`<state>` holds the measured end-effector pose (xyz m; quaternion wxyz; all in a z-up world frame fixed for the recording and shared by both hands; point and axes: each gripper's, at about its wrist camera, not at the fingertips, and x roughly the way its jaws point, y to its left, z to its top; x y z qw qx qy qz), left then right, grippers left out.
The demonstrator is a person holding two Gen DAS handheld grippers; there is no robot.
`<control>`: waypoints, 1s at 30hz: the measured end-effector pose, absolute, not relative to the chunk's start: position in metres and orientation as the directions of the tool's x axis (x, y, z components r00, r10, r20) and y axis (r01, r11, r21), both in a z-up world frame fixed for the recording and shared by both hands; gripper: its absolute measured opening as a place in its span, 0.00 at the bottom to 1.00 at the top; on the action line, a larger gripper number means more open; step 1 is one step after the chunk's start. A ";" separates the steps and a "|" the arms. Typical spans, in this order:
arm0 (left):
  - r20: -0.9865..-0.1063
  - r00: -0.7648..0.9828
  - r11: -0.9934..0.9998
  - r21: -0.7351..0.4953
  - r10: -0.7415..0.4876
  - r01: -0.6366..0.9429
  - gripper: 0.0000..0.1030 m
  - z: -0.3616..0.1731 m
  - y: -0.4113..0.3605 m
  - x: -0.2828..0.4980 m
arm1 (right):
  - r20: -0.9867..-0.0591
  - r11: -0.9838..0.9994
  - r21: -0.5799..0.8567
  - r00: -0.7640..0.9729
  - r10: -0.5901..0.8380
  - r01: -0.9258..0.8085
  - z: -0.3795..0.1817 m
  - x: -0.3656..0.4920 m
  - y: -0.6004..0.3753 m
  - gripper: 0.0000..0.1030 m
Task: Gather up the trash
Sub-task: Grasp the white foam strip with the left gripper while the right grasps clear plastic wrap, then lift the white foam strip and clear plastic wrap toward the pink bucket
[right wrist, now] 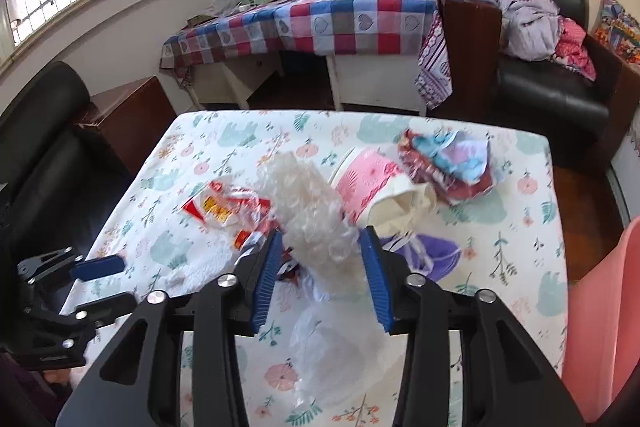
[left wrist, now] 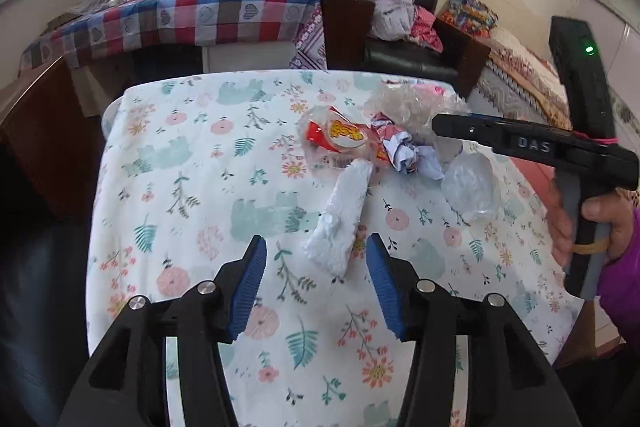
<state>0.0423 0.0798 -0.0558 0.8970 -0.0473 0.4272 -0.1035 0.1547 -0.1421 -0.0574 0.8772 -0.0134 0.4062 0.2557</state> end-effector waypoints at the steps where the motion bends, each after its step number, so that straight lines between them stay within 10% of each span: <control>1: -0.761 0.608 0.974 -0.170 -0.226 0.149 0.49 -0.057 0.078 0.045 | -0.722 0.866 0.185 0.533 0.440 -0.465 -0.058 0.152 -0.143 0.23; 4: -0.779 0.585 0.974 -0.157 -0.223 0.163 0.49 -0.064 0.069 0.056 | -0.710 0.858 0.209 0.531 0.463 -0.468 -0.054 0.144 -0.148 0.08; 30: -0.757 0.605 0.967 -0.154 -0.248 0.204 0.32 -0.046 0.050 0.028 | -0.576 0.856 0.362 0.633 0.517 -0.370 -0.014 0.085 -0.233 0.06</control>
